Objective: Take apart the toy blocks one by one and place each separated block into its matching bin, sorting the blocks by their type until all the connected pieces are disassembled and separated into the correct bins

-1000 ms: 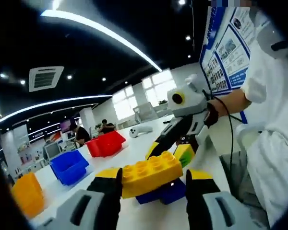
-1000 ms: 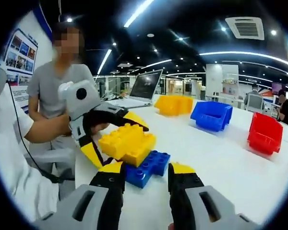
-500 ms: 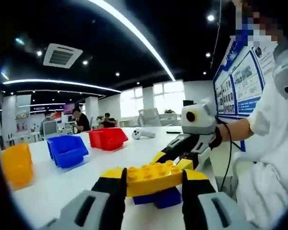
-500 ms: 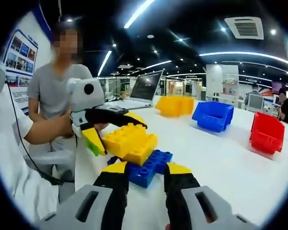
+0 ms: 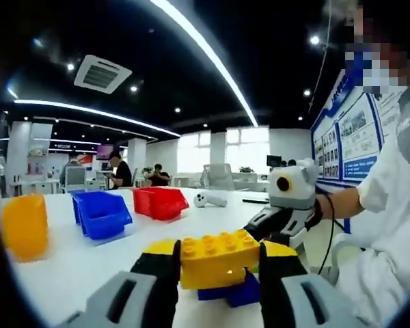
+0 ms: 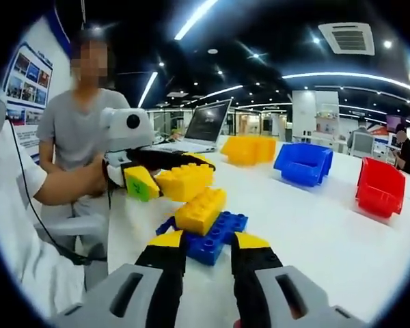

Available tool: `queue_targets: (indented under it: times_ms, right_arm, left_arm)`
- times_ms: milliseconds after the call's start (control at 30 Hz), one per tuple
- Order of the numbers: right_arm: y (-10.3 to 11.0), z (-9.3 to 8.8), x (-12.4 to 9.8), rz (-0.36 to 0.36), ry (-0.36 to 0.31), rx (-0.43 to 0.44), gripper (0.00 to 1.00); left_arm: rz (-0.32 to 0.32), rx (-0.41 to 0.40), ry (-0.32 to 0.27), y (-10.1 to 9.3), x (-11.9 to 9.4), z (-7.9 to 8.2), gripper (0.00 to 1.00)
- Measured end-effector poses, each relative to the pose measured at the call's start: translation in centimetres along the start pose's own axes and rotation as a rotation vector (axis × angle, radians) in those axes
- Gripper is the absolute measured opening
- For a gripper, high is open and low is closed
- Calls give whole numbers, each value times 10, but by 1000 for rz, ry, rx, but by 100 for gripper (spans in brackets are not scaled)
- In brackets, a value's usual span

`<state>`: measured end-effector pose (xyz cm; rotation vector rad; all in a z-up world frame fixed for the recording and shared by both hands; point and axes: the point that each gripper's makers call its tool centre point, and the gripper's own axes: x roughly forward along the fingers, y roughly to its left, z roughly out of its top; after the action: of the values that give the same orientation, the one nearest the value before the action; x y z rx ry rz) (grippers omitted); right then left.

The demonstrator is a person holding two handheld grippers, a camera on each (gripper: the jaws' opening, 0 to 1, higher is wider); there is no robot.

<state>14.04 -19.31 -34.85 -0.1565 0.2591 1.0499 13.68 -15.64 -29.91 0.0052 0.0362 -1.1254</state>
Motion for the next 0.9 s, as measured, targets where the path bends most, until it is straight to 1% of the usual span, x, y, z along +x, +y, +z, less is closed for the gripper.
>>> queue_targets:
  times_ms: [33,100,133,200,233,267,333,400,433,467,500,533,567,600,667,733,800,833,867,900]
  right_arm:
    - [1,0,0,1,-1,4,29]
    - [-1,0,-1,0,-2,8,30]
    - [1,-1,-1,-1,-2,9,30]
    - [2,-1,-2,2,-6,13,31]
    - [2,0,-1,3,-8,13,32]
    - [3,0,-1,5,-10,12,33]
    - [4,0,-2,8,-13,10,33]
    - [4,0,-2,9,-16,9,34]
    - [3,0,-2,9,-18,10,34]
    - [5,0,-2,8,-20,10,34]
    - [5,0,-2,9,-21,10,34]
    - [6,0,-3,9,-21,9,34]
    - [5,-1,-2,10,-21,7,34]
    - [6,-1,-3,11,-21,6,34]
    - [6,0,-4,12,-25,7,35]
    - [5,1,-4,11,-30,12,35]
    - [4,1,-4,8,-33,17,35]
    - [5,1,-3,8,-33,17,35]
    - [5,1,-3,9,-33,17,35]
    - [5,1,-2,10,-33,16,35]
  left_arm:
    - [22,30,-3,6,-1,3,46]
    - [63,49,-14,20,-6,13,46]
    - [82,48,-21,28,-9,18,46]
    - [143,54,-37,49,-17,30,46]
    - [165,58,-36,56,-20,32,46]
    - [194,58,-38,67,-24,37,46]
    - [277,56,-29,94,-35,43,46]
    - [358,47,-26,127,-46,48,46]
    - [393,23,-20,142,-51,48,46]
    - [426,29,-20,156,-56,50,46]
    - [458,16,-12,170,-60,49,46]
    - [477,5,-8,179,-63,49,46]
    - [518,0,5,194,-68,47,46]
    - [547,-4,3,206,-72,49,46]
    - [598,-18,4,230,-77,51,46]
    - [659,-21,26,254,-82,51,46]
    - [710,-46,35,278,-85,51,46]
    - [731,-53,39,284,-86,51,46]
    - [764,-64,45,296,-88,50,46]
    - [768,-75,49,303,-86,49,46]
